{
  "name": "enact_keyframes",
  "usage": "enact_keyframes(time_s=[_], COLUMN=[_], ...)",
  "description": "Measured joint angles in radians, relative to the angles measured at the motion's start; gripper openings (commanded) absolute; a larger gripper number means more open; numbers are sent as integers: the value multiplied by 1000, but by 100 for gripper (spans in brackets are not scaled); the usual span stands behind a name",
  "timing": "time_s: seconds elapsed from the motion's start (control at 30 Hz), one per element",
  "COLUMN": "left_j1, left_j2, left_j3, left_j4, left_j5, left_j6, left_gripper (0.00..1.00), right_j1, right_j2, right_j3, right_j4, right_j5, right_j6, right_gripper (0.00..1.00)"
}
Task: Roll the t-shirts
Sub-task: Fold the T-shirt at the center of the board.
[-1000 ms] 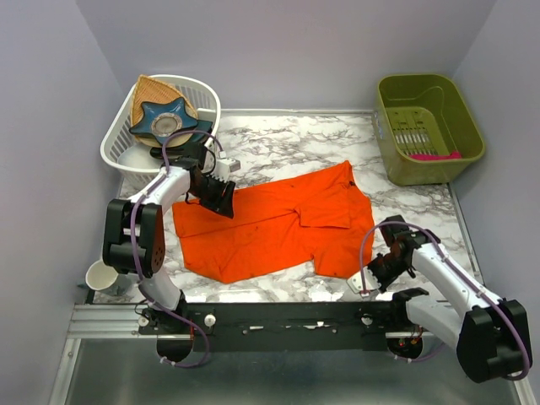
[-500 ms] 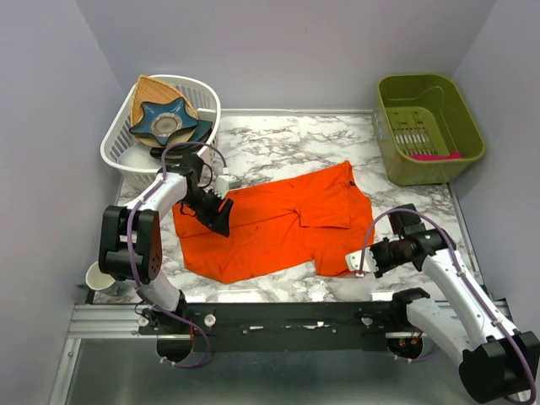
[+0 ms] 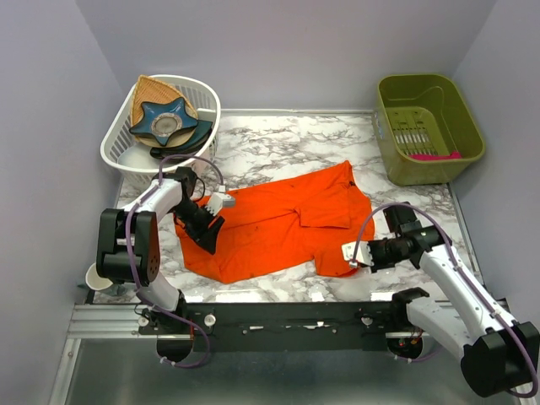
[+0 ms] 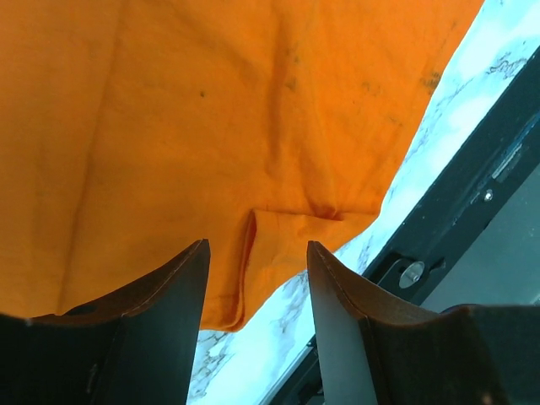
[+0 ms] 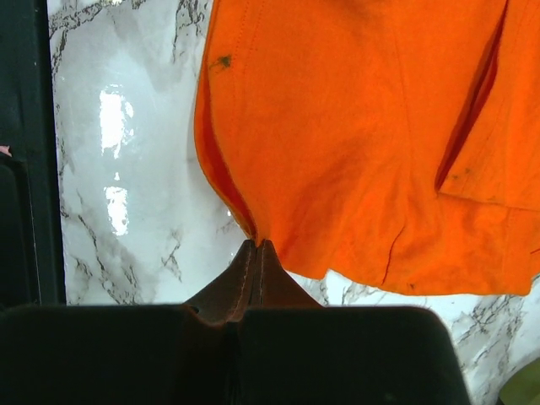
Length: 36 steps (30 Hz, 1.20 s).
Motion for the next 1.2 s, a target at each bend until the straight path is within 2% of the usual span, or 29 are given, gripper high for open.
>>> enact_keyframes(time_s=[0.4,0.53,0.83,1.03,1.1,1.13,1.2], left_j1=[0,0,-4,-26,-41,-46,-57], left_j2=[5,8,25,25,25,25,25], left_j3=[-70,-70,-69,-70,-71,-72,-79], left_j4=[-26,-15,-10,0,7,9,17], left_j5=[-2,-2,-2,-2,-2,-3,-4], left_j6=[2,-4,-1,-2,-3,-5,-10], left_gripper=[57,48,36,36,31,20,9], right_j1=[14,21,26,28,31,31,32], right_j2=[64,63,52,53,57,58,63], right_j3=[0,0,0,0,0,0,0], right_j4=[40,42,48,55,59,60,61], right_j5=[0,0,7,10,11,11,11], right_j6=[52,60,85,90,90,91,95], right_gripper=[1,1,1,1,1,1,1])
